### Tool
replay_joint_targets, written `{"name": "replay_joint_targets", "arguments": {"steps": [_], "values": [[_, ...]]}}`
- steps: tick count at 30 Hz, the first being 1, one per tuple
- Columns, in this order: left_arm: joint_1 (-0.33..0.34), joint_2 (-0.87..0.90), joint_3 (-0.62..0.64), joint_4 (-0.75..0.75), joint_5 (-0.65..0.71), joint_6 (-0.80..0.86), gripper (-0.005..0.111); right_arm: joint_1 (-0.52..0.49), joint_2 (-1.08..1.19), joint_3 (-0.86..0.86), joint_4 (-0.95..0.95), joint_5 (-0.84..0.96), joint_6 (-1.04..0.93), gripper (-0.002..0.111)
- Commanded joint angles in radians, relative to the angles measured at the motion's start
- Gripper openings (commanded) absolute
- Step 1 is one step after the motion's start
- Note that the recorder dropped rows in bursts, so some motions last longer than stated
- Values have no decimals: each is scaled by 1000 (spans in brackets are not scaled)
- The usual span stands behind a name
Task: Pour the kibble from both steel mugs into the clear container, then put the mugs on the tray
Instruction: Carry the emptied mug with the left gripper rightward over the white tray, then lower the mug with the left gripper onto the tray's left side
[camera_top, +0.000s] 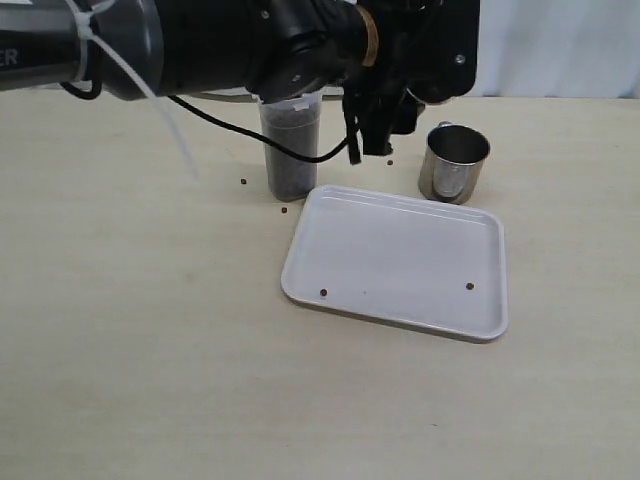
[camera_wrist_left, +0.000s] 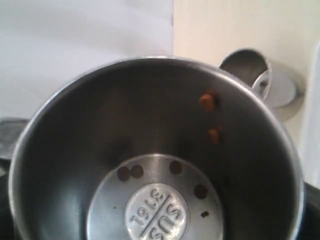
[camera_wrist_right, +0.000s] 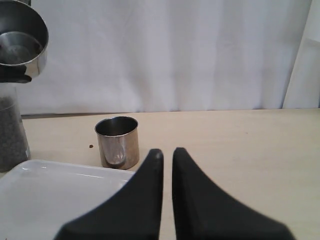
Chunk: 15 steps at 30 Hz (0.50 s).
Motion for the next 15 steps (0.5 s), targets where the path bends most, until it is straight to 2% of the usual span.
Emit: {"name": "replay_joint_targets", "arguments": {"steps": [1,4,6,9,10,12,15], "values": [[-16,-13,-8,-338,106,4,0,4,-3,5,-2,2,2,5],[-14,-13,0,-595,189,149,0,4,-3,5,-2,2,2,5],[-1,-13,25,-837,199,357,0,4,-3,5,-2,2,2,5],[37,-13,82,-1315,246,738,0,4,-3,5,-2,2,2,5],[63,-13,113,-1513,295,902,0,4,-3,5,-2,2,2,5],[104,-13,164,-1748,367,1085,0,4,-3,5,-2,2,2,5],[184,-13,246,-1988,448,1270,0,4,-3,5,-2,2,2,5]]}}
